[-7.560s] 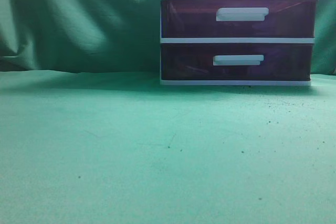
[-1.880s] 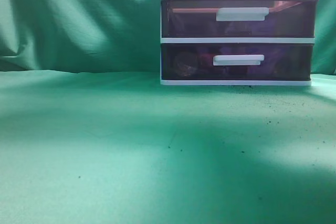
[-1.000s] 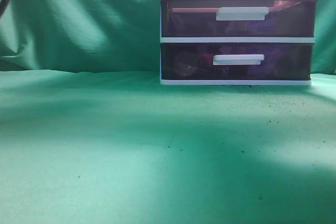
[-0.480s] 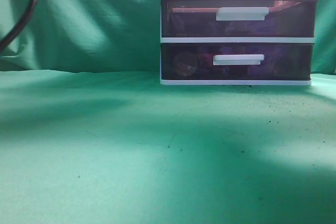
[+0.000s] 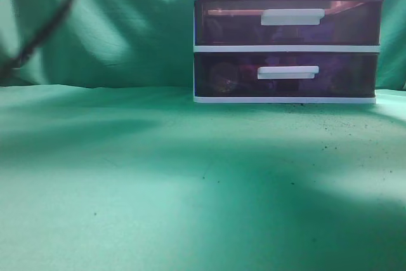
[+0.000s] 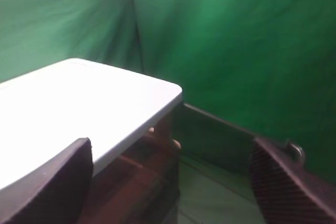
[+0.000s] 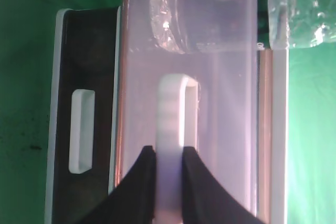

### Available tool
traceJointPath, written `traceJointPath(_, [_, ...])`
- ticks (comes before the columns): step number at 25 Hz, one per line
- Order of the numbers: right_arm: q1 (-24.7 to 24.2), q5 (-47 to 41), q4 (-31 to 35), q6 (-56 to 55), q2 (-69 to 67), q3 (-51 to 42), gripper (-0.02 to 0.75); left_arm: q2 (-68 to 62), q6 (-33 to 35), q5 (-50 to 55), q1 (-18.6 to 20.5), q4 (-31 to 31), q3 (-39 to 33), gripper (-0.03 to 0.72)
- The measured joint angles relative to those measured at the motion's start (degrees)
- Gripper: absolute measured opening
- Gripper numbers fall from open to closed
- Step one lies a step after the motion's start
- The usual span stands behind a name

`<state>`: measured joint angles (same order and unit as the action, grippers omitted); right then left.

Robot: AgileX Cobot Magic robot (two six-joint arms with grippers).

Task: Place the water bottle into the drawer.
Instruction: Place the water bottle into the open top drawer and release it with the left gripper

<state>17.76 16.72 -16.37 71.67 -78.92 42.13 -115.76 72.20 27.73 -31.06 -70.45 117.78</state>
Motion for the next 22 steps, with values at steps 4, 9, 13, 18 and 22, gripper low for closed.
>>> traceJointPath(4, [0.00, -0.10, 0.00, 0.00, -0.12, 0.00, 0.095, -4.12, 20.29, -3.93, -2.14, -21.61, 0.51, 0.584])
traceJointPath(9, [0.00, 0.00, 0.00, 0.00, -0.12, 0.00, 0.095, -9.44, 33.53, -3.81, -5.68, -29.52, 4.63, 0.584])
traceJointPath(13, [0.00, -0.03, 0.12, -0.19, -0.12, 0.00, 0.095, -11.80, 36.20, -2.81, -6.56, -29.66, 8.62, 0.584])
traceJointPath(18, [0.00, 0.07, 0.12, -0.19, -0.12, 0.00, 0.095, -9.85, 30.54, -5.80, -5.77, -24.09, 9.57, 0.528])
traceJointPath(22, [0.00, 0.07, 0.12, -0.19, -0.12, 0.00, 0.095, -5.57, 5.99, -1.98, -4.51, 5.85, 9.57, 0.288])
